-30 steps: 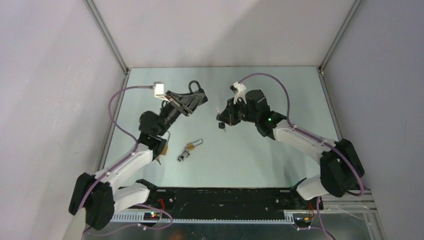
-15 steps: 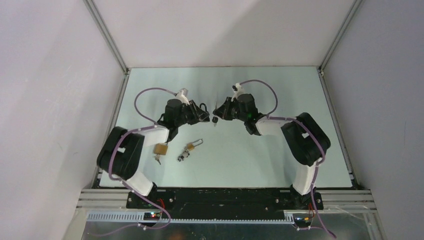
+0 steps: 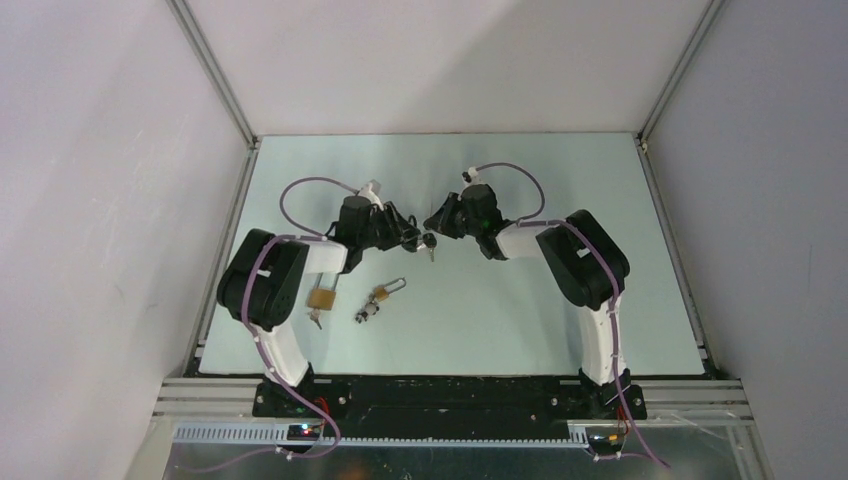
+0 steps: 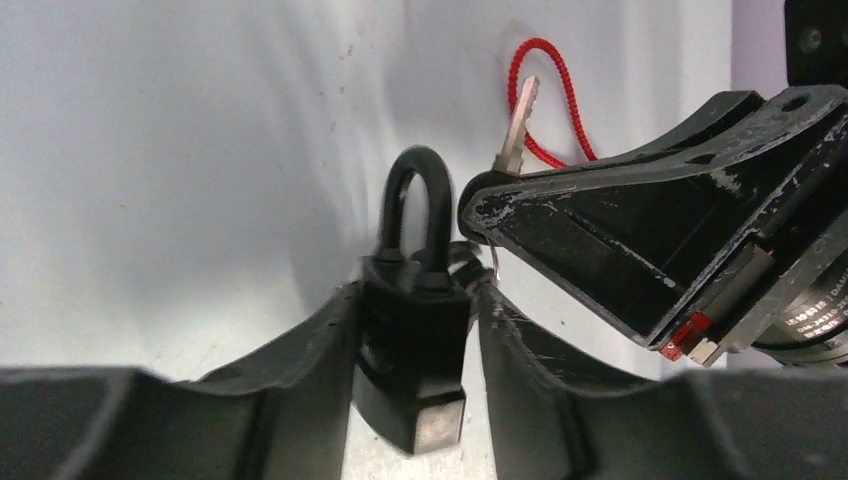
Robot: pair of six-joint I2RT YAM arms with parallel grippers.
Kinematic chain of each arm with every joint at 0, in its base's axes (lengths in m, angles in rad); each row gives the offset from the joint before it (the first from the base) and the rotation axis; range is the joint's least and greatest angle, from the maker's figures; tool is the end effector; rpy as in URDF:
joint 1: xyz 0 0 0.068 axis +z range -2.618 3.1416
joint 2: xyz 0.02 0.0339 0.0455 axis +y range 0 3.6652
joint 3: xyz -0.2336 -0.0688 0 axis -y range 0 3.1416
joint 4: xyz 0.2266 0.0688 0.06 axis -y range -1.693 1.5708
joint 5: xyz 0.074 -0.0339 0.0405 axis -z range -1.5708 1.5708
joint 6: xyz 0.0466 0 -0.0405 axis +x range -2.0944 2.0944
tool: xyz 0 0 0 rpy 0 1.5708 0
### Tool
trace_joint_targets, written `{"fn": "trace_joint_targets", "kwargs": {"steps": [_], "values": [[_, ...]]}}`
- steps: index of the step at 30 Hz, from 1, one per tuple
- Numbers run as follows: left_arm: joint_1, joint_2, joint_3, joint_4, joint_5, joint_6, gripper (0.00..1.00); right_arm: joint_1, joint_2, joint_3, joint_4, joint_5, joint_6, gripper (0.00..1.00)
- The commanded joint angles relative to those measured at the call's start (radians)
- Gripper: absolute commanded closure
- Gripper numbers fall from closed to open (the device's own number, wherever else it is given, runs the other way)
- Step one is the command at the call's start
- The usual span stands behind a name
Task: Lock with the key
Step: Place the key at the center of the board, then pick up the lock from the center of the board.
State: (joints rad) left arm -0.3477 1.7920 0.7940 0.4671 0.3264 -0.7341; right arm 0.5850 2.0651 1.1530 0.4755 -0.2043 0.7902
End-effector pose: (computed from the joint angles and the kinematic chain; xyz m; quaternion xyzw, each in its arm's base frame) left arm 0.3205 -0.1321 0.1237 -0.0852 0.8559 -0.3733 0.3476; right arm 0.3494 0.2428 0.1261 0.0314 0.8403 0.4056 0.3584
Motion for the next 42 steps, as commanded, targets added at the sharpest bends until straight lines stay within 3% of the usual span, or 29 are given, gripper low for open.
{"fn": "trace_joint_targets", "kwargs": {"steps": [1,7,9,11,14,18,22,28,36,40,42], "values": [[0.014,-0.007,0.025,0.08,-0.008,0.003,0.45,-0.003,0.031,0.079,-0.072,0.047,0.015,0.8],[0.017,-0.045,0.03,0.076,-0.023,0.045,0.21,-0.003,0.033,0.164,-0.263,0.084,0.028,0.64],[0.018,-0.073,0.022,0.072,-0.042,0.055,0.05,0.007,0.019,0.191,-0.334,0.118,0.006,0.58],[0.018,-0.115,0.013,0.049,-0.074,0.068,0.01,0.018,-0.002,0.212,-0.398,0.167,-0.027,0.5],[0.018,-0.197,-0.019,0.012,-0.148,0.081,0.0,0.024,-0.055,0.222,-0.465,0.237,-0.064,0.39],[0.018,-0.352,-0.055,-0.087,-0.305,0.105,0.0,0.035,-0.127,0.217,-0.561,0.31,-0.143,0.33],[0.018,-0.515,-0.061,-0.258,-0.456,0.131,0.0,0.07,-0.191,0.184,-0.618,0.336,-0.225,0.32],[0.017,-0.805,-0.084,-0.441,-0.509,0.146,0.0,0.193,-0.227,0.148,-0.66,0.345,-0.302,0.36],[0.016,-1.112,-0.12,-0.647,-0.553,0.162,0.0,0.393,-0.161,0.182,-0.708,0.497,-0.141,0.32],[0.016,-1.218,-0.138,-0.706,-0.557,0.161,0.0,0.46,-0.047,0.297,-0.788,0.63,-0.103,0.33],[0.015,-1.255,-0.139,-0.736,-0.56,0.161,0.01,0.483,0.034,0.409,-0.907,0.68,-0.089,0.34]]}}
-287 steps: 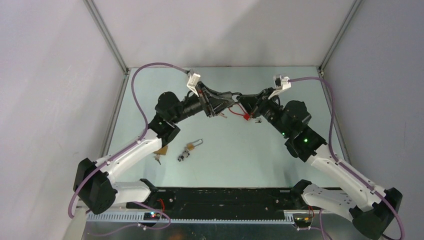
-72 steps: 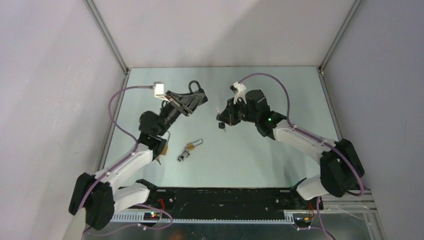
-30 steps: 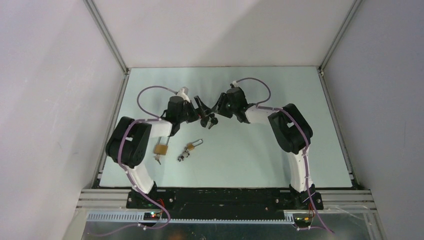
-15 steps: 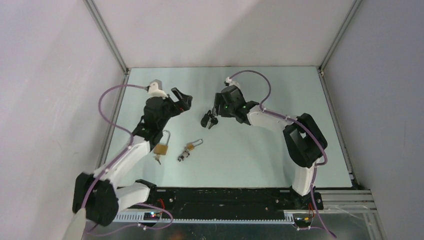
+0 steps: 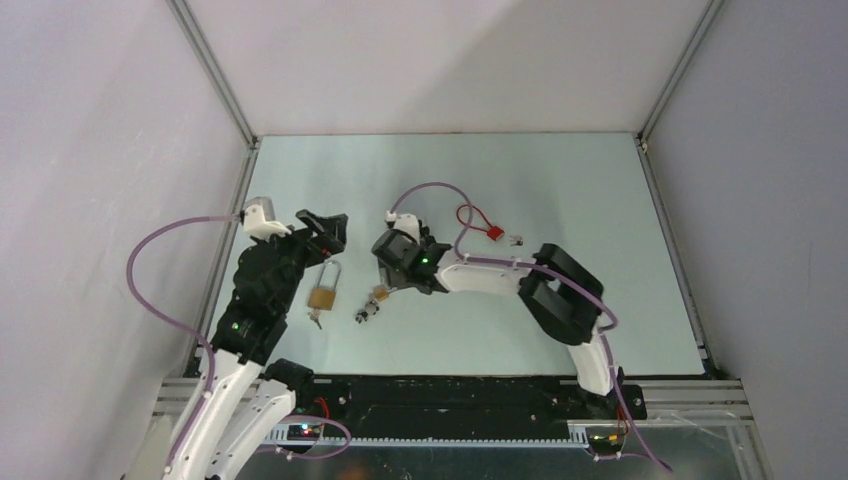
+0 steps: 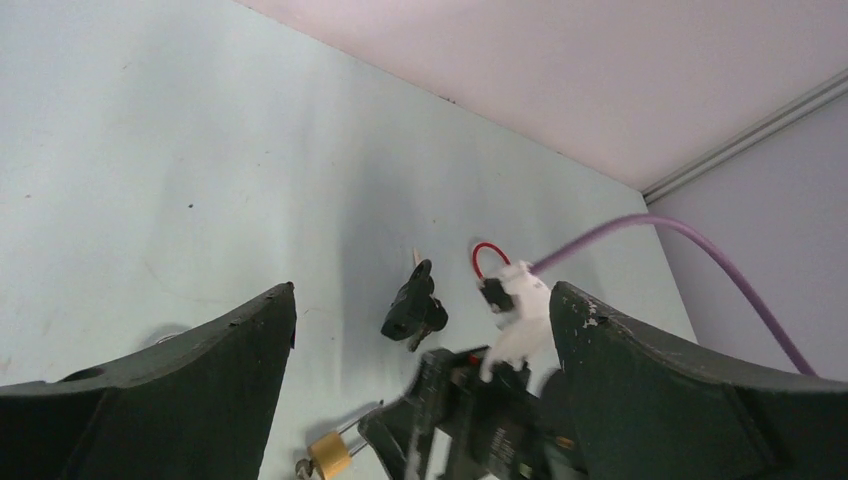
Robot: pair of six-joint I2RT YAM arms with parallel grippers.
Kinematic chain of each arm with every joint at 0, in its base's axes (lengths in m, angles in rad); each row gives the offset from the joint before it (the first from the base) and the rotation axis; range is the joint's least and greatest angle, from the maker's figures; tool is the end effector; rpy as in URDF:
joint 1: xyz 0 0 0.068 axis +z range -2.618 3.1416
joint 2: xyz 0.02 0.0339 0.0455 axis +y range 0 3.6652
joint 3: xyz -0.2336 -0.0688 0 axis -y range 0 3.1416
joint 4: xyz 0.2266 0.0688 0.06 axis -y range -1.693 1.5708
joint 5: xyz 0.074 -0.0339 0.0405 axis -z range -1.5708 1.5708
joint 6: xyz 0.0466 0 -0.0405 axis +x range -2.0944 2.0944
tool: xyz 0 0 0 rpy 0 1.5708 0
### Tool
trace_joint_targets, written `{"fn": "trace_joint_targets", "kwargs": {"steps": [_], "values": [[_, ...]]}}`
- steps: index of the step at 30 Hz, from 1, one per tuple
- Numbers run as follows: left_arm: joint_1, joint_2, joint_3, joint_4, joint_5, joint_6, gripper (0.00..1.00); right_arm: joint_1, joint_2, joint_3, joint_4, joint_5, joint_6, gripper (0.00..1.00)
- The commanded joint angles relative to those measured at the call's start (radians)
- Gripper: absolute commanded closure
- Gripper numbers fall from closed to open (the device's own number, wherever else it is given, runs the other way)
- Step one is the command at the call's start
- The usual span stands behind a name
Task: Lock with the key
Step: Pick up the lock from the center of the board.
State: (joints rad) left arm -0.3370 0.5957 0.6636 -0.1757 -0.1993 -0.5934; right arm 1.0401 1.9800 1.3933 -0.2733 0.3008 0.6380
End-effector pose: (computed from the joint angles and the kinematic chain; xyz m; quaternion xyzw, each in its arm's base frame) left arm 0.1612 -0.0467 0.3069 -0.1606 0.7259 -0.2320 0.6272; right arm 0.2205 0.3485 0.1625 -0.1340 0.9187 0.1621 0.3344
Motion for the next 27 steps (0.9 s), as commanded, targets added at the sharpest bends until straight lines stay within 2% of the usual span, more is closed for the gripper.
{"fn": "trace_joint_targets", "kwargs": {"steps": [1,5,10,15,22,27], "values": [[0.005,-0.078,-0.009,-0.102,-0.041,0.015,0.01,0.032,0.15,0.252,-0.192,0.203,0.076,0.35],[0.005,-0.115,-0.007,-0.132,-0.046,0.021,0.02,0.05,0.281,0.401,-0.311,0.258,0.097,0.37],[0.006,-0.12,-0.001,-0.142,-0.038,0.04,0.02,0.058,0.303,0.389,-0.265,0.199,0.033,0.39],[0.006,-0.111,0.006,-0.147,-0.027,0.062,0.02,0.07,0.3,0.373,-0.309,0.16,-0.093,0.4],[0.005,-0.054,0.005,-0.145,0.038,0.07,0.02,0.069,0.148,0.083,-0.286,0.103,-0.261,0.45],[0.005,0.0,0.005,-0.144,0.064,0.065,0.02,0.063,0.051,-0.034,-0.28,0.083,-0.29,0.44]]}}
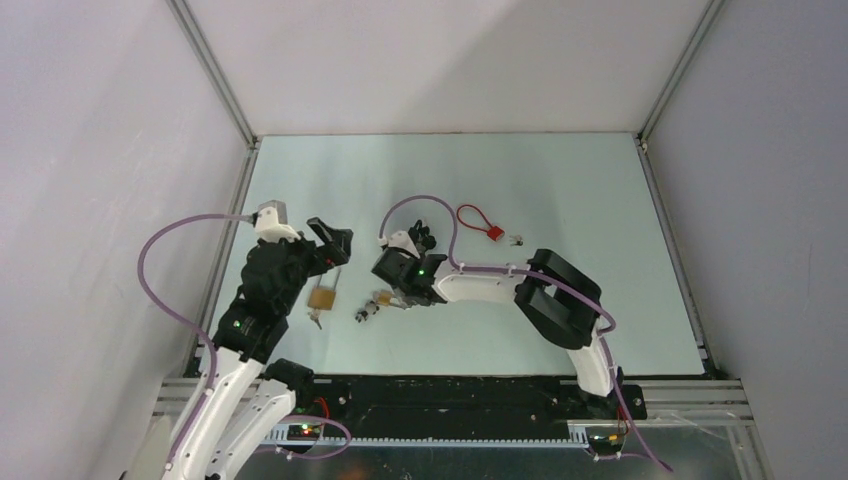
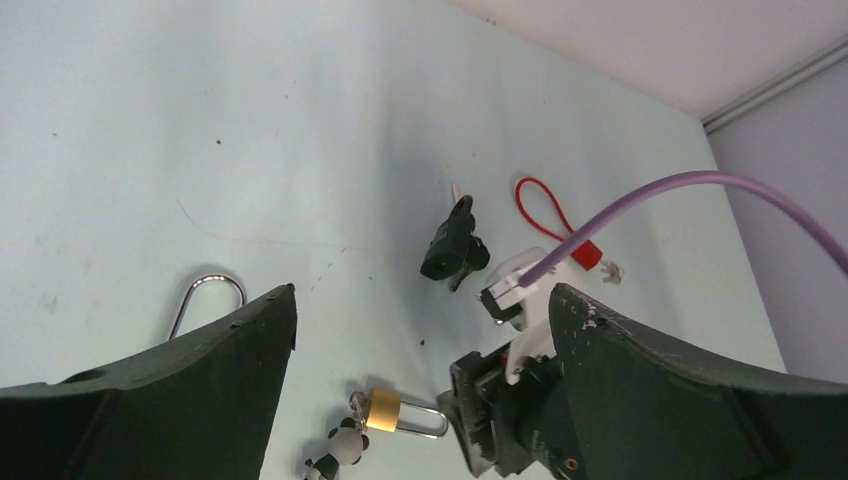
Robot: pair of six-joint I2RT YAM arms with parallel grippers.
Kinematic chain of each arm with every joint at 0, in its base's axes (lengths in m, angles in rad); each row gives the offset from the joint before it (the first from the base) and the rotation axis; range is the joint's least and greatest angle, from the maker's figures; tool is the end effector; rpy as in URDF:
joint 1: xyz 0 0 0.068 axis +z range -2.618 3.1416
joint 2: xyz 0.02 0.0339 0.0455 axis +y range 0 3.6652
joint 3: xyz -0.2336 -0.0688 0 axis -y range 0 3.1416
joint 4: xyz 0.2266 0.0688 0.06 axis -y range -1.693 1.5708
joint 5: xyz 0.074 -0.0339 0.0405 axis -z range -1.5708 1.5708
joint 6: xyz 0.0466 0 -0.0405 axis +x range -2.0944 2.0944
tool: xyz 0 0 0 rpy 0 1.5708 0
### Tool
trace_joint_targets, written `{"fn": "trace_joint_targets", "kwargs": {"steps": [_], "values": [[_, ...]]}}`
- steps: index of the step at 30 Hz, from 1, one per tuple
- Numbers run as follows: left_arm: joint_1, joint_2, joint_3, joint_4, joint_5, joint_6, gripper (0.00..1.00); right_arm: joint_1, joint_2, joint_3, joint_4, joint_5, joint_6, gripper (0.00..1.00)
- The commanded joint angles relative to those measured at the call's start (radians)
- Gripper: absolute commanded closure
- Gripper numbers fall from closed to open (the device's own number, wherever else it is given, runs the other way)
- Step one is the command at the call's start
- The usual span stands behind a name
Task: Lock with the key
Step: Pick up the lock from the center of the board.
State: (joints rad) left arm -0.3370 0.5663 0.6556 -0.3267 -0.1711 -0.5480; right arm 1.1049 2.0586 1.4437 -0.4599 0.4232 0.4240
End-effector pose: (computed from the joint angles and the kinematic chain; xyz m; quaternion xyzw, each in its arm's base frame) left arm 0.1534 -0.0453 0.2906 -0.1350 0.7731 -0.2031 0.5855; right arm 0.1989 0.3529 0.1357 -0.2679 0.9106 0.0192 0.3141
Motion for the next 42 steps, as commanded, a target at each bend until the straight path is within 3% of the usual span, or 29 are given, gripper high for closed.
{"fn": "trace_joint_targets", "kwargs": {"steps": [1,11,19,29,42], "values": [[0.006,0.037,0.014,0.009,0.036,0.018,0.02,-0.003,-0.041,-0.087,-0.094,-0.04,-0.067,0.44],[0.005,-0.005,0.018,0.007,0.034,0.012,0.02,-0.013,-0.168,-0.095,0.093,-0.238,0.004,0.41],[0.006,-0.05,0.051,0.006,0.1,0.019,0.02,-0.037,-0.139,-0.109,0.265,-0.466,-0.131,0.37],[0.005,-0.037,0.089,0.007,0.127,0.013,0.02,-0.064,-0.046,-0.085,0.298,-0.534,-0.387,0.36],[0.004,-0.054,0.123,0.005,0.093,0.017,0.02,-0.031,0.06,0.016,0.194,-0.439,-0.515,0.45]]}}
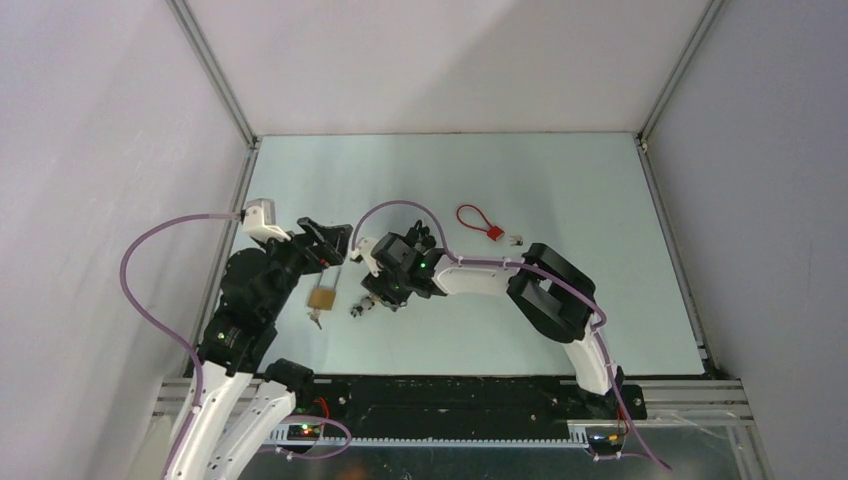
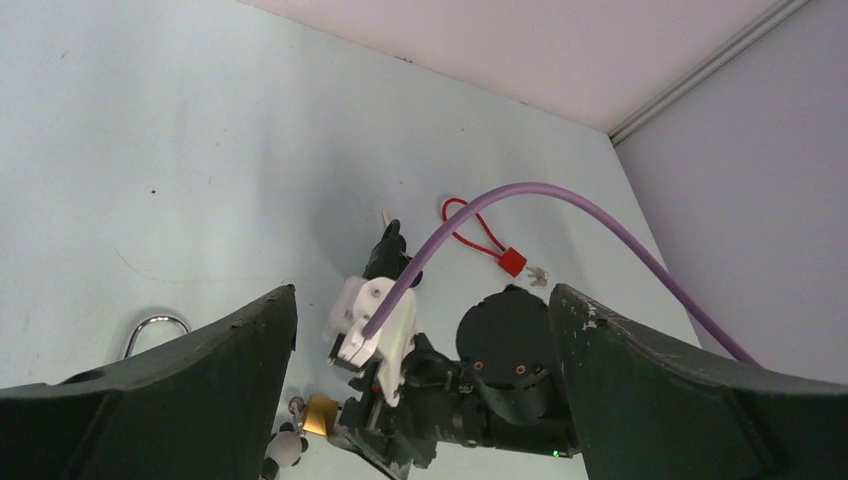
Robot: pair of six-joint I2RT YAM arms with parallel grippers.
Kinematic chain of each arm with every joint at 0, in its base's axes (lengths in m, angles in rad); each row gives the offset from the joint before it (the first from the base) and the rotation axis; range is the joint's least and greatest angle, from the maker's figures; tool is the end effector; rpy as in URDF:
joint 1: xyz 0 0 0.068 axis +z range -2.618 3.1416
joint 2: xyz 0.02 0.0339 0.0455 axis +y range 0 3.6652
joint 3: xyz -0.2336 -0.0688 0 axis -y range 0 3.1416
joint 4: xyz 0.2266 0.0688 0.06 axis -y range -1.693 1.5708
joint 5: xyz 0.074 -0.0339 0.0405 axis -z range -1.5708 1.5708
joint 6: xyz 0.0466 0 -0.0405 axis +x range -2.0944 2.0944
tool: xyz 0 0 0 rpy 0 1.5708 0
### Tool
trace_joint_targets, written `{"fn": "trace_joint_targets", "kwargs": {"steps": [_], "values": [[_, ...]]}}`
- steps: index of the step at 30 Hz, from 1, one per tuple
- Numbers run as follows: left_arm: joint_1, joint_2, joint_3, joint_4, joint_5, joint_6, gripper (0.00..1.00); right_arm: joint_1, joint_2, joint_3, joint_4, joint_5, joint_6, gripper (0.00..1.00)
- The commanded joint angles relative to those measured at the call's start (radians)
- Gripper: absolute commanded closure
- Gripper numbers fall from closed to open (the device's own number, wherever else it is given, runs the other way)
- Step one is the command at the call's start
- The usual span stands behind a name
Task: Lock with the key
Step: Pick up the lock from the center of the board.
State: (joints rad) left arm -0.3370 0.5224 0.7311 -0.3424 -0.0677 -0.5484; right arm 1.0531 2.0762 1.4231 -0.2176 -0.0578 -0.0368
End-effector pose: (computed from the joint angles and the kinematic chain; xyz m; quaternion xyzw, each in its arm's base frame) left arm 0.1390 -0.0454 0.3196 -0.1015 0.7458 -0.2588 0.6054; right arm 0.2091 0.3725 0.1357 -0.4952 0.7978 0.1905 0.2863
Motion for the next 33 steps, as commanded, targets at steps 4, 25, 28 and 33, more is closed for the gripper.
{"fn": "trace_joint_targets", "kwargs": {"steps": [4,25,28,33], "values": [[0.006,-0.019,0.05,0.02,-0.015,0.021,0.02,0.039,0.05,0.04,-0.037,0.052,-0.06,0.43],[0.005,-0.026,0.051,0.006,0.01,-0.009,0.02,-0.041,-0.143,-0.091,-0.019,0.023,-0.039,0.9],[0.006,-0.006,0.049,0.007,0.048,-0.033,0.02,-0.064,-0.244,-0.176,-0.004,0.029,-0.045,0.9],[0.006,0.075,0.051,0.034,0.191,-0.056,0.02,-0.081,-0.429,-0.254,-0.039,0.047,-0.09,0.89]]}}
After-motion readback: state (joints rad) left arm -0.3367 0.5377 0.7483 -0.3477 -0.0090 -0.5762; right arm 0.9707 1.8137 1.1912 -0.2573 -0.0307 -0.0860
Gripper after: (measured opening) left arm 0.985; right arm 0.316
